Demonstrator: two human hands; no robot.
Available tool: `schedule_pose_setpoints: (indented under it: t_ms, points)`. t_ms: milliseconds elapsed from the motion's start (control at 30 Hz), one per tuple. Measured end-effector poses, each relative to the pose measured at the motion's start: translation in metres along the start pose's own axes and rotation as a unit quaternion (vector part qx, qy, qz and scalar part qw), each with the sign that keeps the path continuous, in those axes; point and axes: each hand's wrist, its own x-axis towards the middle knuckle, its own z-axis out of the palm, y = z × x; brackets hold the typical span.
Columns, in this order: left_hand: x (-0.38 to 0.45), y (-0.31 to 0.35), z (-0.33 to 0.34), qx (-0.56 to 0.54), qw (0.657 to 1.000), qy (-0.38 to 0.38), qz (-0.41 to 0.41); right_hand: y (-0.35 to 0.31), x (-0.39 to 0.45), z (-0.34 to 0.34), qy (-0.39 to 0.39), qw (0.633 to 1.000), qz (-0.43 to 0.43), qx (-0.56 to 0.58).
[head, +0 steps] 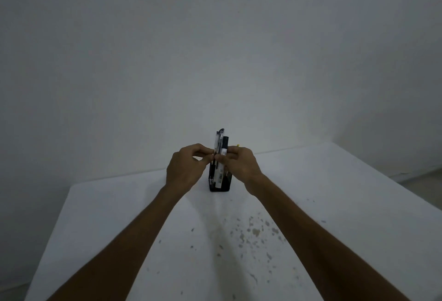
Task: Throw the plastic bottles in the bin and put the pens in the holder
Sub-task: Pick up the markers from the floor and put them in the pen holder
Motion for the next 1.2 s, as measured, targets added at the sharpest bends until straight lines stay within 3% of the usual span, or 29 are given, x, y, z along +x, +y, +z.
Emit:
schedule_pose_setpoints:
  t_ms: [300, 467, 800, 1033, 1200]
  points:
    - [0.067, 0.002, 0.041, 0.082, 0.995, 0.050, -0.008, 0.005, 0.089, -0.023, -0.010, 0.993, -0.073, -0.087]
    - [0.076, -0.020, 0.056, 0.119, 0.992, 0.042, -0.016, 0.034, 0.107, -0.016, -0.012, 0.993, -0.063, -0.101]
    - [0.064, -0.042, 0.074, 0.180, 0.983, 0.034, -0.018, 0.070, 0.105, -0.003, 0.010, 0.991, -0.050, -0.127]
    - [0.045, -0.042, 0.077, 0.171, 0.982, 0.062, -0.041, 0.073, 0.088, -0.007, 0.064, 0.987, -0.098, -0.112]
    - [0.020, -0.050, 0.061, 0.181, 0.981, 0.039, -0.057, 0.080, 0.058, -0.015, 0.115, 0.979, -0.145, -0.089]
